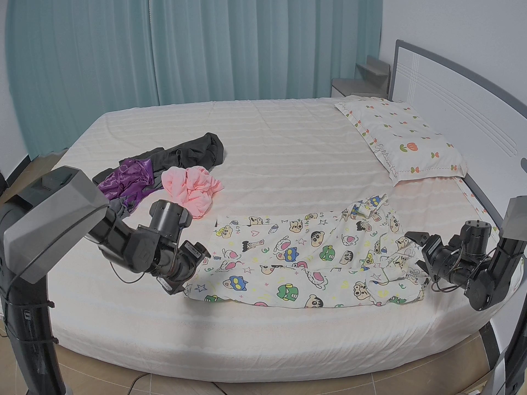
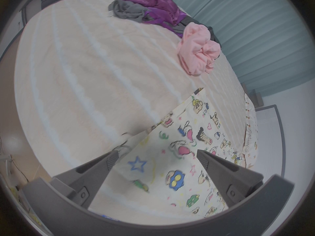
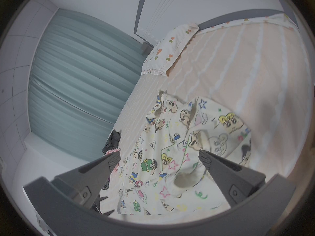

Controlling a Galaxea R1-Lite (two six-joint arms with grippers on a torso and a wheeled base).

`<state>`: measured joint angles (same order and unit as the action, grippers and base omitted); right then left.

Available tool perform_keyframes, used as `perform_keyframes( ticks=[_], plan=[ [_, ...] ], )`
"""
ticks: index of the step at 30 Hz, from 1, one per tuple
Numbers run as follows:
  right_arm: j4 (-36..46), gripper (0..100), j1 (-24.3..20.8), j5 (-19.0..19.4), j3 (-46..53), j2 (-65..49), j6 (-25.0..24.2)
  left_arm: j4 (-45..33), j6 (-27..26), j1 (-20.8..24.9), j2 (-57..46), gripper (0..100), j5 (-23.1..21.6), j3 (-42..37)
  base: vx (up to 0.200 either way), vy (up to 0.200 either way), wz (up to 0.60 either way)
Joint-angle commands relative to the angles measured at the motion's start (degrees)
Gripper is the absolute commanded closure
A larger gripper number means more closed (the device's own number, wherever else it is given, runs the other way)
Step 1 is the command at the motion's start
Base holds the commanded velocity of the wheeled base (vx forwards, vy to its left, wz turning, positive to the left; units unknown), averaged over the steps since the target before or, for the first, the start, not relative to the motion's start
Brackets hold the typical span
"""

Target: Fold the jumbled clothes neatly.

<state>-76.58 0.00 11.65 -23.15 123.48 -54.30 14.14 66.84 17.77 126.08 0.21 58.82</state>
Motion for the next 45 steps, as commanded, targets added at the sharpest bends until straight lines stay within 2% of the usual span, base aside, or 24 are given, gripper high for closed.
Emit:
perform_keyframes(
  ticks=[1,3,5,6,9,19,23,24,29,34,45],
  plan=[
    [-2.3,0,-4.3,-4.2,2.8,3.3,3.8,14.8,1.8,-0.4,-6.8,0,-2.0,-15.9,0.0,0.0,0.0],
    [-3.4,0,-3.4,-4.1,2.9,4.5,9.8,19.2,2.0,-0.4,-6.4,0,-1.8,-18.6,0.0,0.0,0.0],
    [-3.6,0,-2.7,-4.1,2.8,4.8,13.6,21.2,2.6,-0.5,-6.5,0,-1.9,-19.4,0.0,0.0,0.0],
    [-3.6,0,-2.1,-4.1,2.8,4.7,17.6,22.3,3.3,-0.5,-6.8,0,-2.3,-20.0,0.0,0.0,0.0],
    [-3.6,0,-1.8,-3.8,2.8,5.3,25.0,22.5,3.6,-0.3,-8.3,0,-2.6,-20.3,0.0,0.0,0.0],
    [-3.9,0,-4.0,-3.5,0.9,9.7,31.2,22.5,3.6,-0.2,-8.1,0,-3.4,-21.2,0.0,0.0,0.0],
    [-4.0,0,-4.3,-3.4,0.8,9.7,31.6,22.7,3.6,-0.1,-7.6,0,-3.4,-21.2,0.0,0.0,0.0],
    [-4.0,100,-4.4,-3.0,0.9,9.8,31.7,22.8,3.6,-0.1,-7.4,0,-3.4,-21.1,0.0,0.0,0.0],
    [-4.6,100,-4.4,-2.3,1.4,9.4,32.1,22.8,3.5,-0.4,-7.5,0,-3.9,-21.2,0.0,0.0,0.0],
    [-10.9,100,-5.1,-2.4,4.1,9.7,32.1,22.8,3.5,-0.5,-7.4,0,-4.9,-21.6,0.0,0.0,0.0],
    [-13.4,100,-10.5,-2.7,10.7,4.2,31.8,22.9,3.5,-0.5,-7.5,0,-5.0,-21.8,0.0,0.0,0.0]
  ],
)
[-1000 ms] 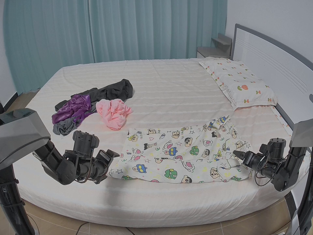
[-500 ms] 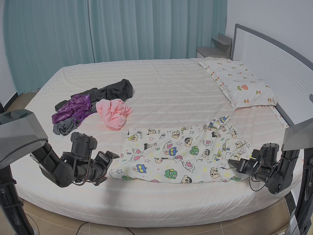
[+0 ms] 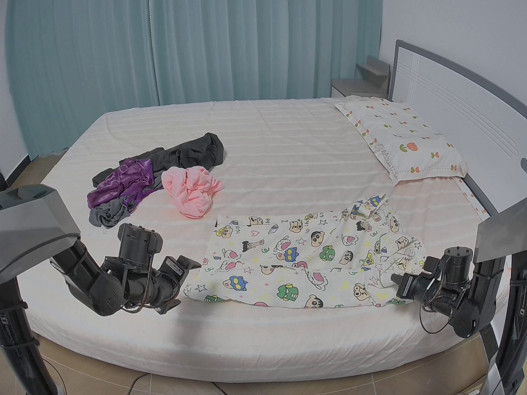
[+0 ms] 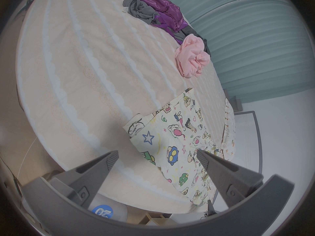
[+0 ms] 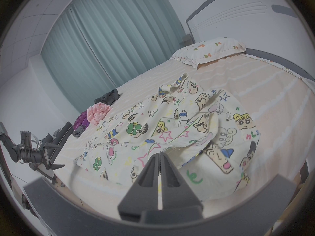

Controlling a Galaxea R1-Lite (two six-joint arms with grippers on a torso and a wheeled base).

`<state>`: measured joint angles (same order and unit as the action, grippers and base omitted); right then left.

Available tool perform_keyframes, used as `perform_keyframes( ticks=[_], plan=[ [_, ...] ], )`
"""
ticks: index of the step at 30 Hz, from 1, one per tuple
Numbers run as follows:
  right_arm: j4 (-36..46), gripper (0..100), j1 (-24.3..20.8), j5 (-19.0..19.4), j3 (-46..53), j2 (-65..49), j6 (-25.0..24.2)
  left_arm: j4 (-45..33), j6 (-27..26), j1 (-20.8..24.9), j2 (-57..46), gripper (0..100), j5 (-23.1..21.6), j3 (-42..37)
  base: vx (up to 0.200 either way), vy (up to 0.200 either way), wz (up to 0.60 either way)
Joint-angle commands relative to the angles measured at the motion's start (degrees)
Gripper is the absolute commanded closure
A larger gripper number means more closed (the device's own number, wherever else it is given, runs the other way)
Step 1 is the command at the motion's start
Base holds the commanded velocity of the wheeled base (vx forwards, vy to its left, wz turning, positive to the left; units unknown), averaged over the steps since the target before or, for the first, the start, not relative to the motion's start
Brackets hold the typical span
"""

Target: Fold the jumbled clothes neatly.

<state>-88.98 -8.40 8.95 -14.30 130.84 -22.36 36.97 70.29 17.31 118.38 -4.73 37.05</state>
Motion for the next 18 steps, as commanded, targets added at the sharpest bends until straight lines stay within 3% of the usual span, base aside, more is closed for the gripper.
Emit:
perform_keyframes(
  ticks=[1,11,18],
  plan=[
    [-1.0,100,-3.3,-0.1,2.3,-4.2,-0.3,0.0,0.0,0.0,0.2,0,0.1,0.0,0.0,0.0,0.0],
    [-1.0,100,-11.9,-6.5,2.9,-4.6,-0.6,0.0,0.1,0.0,0.2,0,0.1,0.0,0.0,0.0,0.0],
    [-1.0,100,-14.3,-8.2,2.9,-3.3,-0.8,0.0,0.2,0.0,0.3,0,0.1,0.0,0.0,0.0,0.0]
  ],
)
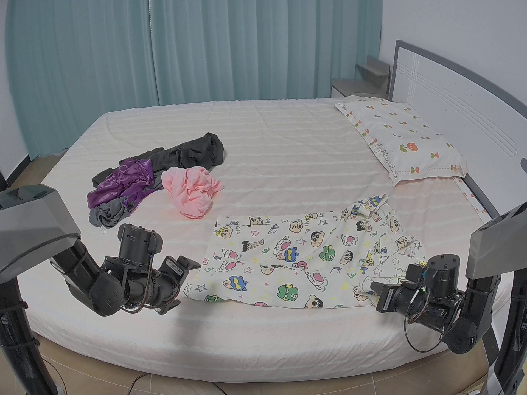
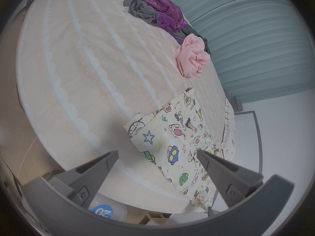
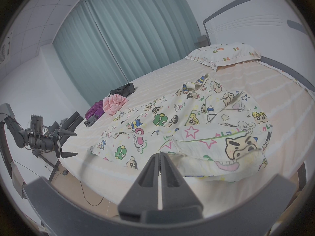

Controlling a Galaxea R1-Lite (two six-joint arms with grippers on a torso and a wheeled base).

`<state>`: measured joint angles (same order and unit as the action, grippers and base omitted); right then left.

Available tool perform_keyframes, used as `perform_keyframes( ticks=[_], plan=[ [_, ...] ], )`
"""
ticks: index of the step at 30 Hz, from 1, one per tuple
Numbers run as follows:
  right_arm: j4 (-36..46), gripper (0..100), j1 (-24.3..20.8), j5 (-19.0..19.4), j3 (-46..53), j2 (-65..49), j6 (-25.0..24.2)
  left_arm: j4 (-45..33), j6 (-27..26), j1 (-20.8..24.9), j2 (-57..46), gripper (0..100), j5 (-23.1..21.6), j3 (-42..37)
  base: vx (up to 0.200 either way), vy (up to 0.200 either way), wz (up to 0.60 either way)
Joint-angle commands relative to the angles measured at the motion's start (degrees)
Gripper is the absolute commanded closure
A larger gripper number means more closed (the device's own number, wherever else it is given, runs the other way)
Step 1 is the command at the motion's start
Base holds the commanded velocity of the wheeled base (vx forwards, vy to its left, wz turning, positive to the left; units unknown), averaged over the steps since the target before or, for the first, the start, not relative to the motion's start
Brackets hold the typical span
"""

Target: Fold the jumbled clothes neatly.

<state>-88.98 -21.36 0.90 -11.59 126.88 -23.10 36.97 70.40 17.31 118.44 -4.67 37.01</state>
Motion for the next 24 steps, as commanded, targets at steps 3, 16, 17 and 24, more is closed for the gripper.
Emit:
perform_keyframes(
  ticks=[3,16,17,24],
  plan=[
    [-1.0,100,-1.7,-0.3,1.1,0.9,-0.1,0.0,0.1,0.0,0.3,0,0.0,0.0,0.0,0.0,0.0],
    [-1.0,0,3.7,0.9,3.6,-1.5,-2.7,0.0,0.0,0.0,1.0,0,0.0,0.0,0.0,0.0,0.0],
    [-1.0,0,5.5,1.8,3.5,-0.1,-2.9,0.0,0.0,0.0,1.0,0,0.0,0.0,0.0,0.0,0.0],
    [-1.0,0,11.8,3.0,3.3,0.6,-2.7,0.0,0.0,-0.1,1.1,0,0.0,0.0,0.0,0.0,0.0]
  ],
)
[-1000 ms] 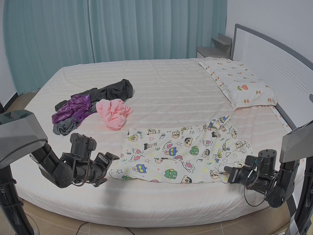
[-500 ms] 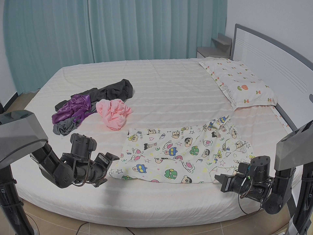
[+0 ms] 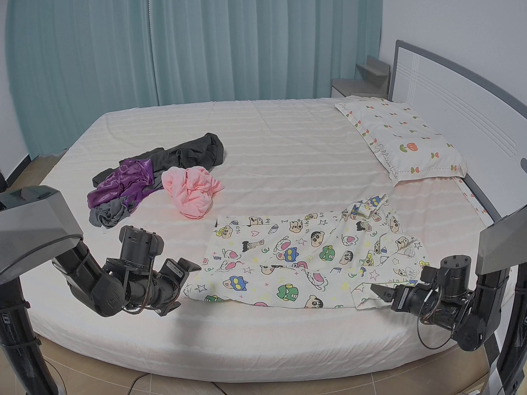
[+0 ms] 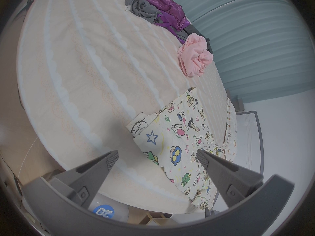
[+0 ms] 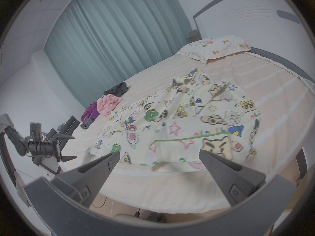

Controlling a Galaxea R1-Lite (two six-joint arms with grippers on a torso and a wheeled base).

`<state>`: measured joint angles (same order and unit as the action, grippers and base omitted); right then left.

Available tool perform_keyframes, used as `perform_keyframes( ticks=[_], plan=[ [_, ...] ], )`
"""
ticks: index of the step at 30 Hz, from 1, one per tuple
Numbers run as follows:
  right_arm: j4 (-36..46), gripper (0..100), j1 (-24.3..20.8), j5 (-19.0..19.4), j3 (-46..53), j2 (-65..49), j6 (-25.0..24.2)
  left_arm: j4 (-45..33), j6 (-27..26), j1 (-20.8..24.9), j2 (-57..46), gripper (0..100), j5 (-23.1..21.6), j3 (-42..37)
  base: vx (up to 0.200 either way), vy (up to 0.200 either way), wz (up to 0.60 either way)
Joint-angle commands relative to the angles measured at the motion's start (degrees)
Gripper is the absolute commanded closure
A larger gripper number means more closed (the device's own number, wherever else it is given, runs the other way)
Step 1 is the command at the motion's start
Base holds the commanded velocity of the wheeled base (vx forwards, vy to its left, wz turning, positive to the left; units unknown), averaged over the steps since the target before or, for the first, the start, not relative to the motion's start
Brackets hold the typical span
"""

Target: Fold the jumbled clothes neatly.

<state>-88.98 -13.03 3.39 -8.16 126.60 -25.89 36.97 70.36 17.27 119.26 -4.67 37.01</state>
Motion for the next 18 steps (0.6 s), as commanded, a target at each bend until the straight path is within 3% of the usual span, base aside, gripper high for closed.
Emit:
perform_keyframes(
  ticks=[1,15,18],
  plan=[
    [-1.0,0,3.9,0.5,0.0,0.7,0.2,0.0,0.0,0.0,0.4,0,0.0,0.0,0.0,0.0,0.0],
    [-1.0,0,3.7,0.7,0.8,1.8,0.4,0.0,-0.1,0.0,0.6,0,0.0,0.0,0.0,0.0,0.0],
    [-1.0,0,4.1,2.4,0.4,3.7,0.2,0.0,-0.1,0.0,0.6,0,0.0,0.0,0.0,0.0,0.0]
  ],
)
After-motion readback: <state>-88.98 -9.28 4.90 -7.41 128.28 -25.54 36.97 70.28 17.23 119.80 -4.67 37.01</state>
